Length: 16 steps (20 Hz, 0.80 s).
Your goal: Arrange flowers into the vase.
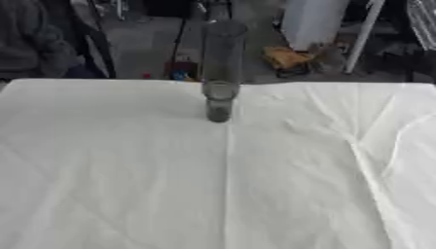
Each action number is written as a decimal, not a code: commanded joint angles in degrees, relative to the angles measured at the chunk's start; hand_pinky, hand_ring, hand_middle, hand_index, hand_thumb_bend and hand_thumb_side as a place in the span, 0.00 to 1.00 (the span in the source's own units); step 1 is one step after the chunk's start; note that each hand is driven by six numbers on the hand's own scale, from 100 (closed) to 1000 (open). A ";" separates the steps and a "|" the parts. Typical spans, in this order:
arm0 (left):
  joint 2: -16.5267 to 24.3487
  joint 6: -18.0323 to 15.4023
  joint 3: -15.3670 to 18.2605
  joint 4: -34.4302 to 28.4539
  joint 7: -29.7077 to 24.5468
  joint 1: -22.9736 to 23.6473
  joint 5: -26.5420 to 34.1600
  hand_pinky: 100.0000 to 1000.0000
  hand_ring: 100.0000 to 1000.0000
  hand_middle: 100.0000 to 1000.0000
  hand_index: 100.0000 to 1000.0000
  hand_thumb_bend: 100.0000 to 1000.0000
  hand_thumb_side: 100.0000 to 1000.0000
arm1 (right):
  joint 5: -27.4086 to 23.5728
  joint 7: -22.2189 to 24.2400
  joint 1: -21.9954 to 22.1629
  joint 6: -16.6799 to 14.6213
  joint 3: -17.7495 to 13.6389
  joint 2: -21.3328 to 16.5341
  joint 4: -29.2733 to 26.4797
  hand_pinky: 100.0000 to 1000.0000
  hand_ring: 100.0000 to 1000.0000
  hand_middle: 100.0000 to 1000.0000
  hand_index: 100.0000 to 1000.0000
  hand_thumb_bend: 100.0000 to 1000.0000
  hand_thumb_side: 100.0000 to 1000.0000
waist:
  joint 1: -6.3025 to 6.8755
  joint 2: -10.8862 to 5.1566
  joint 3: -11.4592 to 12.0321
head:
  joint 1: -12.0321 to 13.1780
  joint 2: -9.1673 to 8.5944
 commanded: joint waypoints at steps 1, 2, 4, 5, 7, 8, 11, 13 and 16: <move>1.55 -0.13 -0.28 -0.55 -0.62 -1.30 0.60 0.63 0.70 0.65 0.69 0.47 0.71 | -4.60 -0.30 -2.93 -2.32 -0.91 -0.23 2.78 0.00 0.00 0.00 0.00 0.00 0.86 | 0.01 -0.30 1.14 | -1.11 -1.71; 1.52 -0.16 -0.37 -0.60 -0.72 -1.60 0.72 0.63 0.70 0.65 0.69 0.47 0.71 | -5.95 -0.15 -3.58 -3.07 -0.92 0.24 3.49 0.00 0.00 0.00 0.00 0.00 0.87 | -0.01 -0.12 1.86 | -1.31 -2.08; 1.40 -0.20 -0.55 -0.69 -0.91 -2.17 0.95 0.63 0.70 0.65 0.69 0.47 0.71 | -8.56 0.11 -4.61 -4.61 -0.91 1.04 4.69 0.00 0.00 0.00 0.00 0.00 0.87 | 0.07 0.24 3.10 | -1.78 -2.65; 1.31 -0.21 -0.65 -0.74 -1.03 -2.43 1.06 0.63 0.70 0.65 0.69 0.47 0.71 | -9.68 0.25 -4.99 -5.35 -0.87 1.37 5.10 0.00 0.00 0.00 0.00 0.00 0.87 | 0.15 0.40 3.65 | -2.12 -2.85; 1.12 -0.24 -0.83 -0.83 -1.24 -2.90 1.26 0.63 0.70 0.65 0.69 0.47 0.71 | -11.44 0.76 -5.58 -6.82 -0.66 2.14 5.40 0.00 0.00 0.00 0.00 0.00 0.87 | 0.33 0.78 4.87 | -2.91 -3.25; 1.02 -0.24 -0.87 -0.85 -1.31 -3.08 1.34 0.63 0.70 0.65 0.69 0.48 0.71 | -12.11 1.00 -5.77 -7.42 -0.59 2.50 5.48 0.00 0.00 0.00 0.00 0.00 0.87 | 0.40 0.93 5.36 | -3.17 -3.43; 0.65 -0.24 -1.04 -0.92 -1.51 -3.57 1.56 0.63 0.70 0.65 0.69 0.48 0.71 | -13.41 1.50 -6.21 -8.56 -0.32 3.59 5.77 0.00 0.00 0.00 0.00 0.00 0.87 | 0.69 1.30 6.84 | -4.10 -3.94; 0.42 -0.25 -1.17 -0.97 -1.67 -3.91 1.68 0.63 0.70 0.65 0.69 0.48 0.71 | -13.99 1.84 -6.42 -8.93 -0.10 4.19 6.13 0.00 0.00 0.00 0.00 0.00 0.87 | 0.78 1.47 7.78 | -4.83 -4.16; 0.11 -0.26 -1.21 -0.99 -1.75 -4.19 1.79 0.63 0.70 0.65 0.69 0.48 0.71 | -13.86 2.62 -6.58 -9.08 0.62 4.97 6.62 0.00 0.00 0.00 0.00 0.00 0.88 | 0.72 1.65 8.91 | -5.75 -4.44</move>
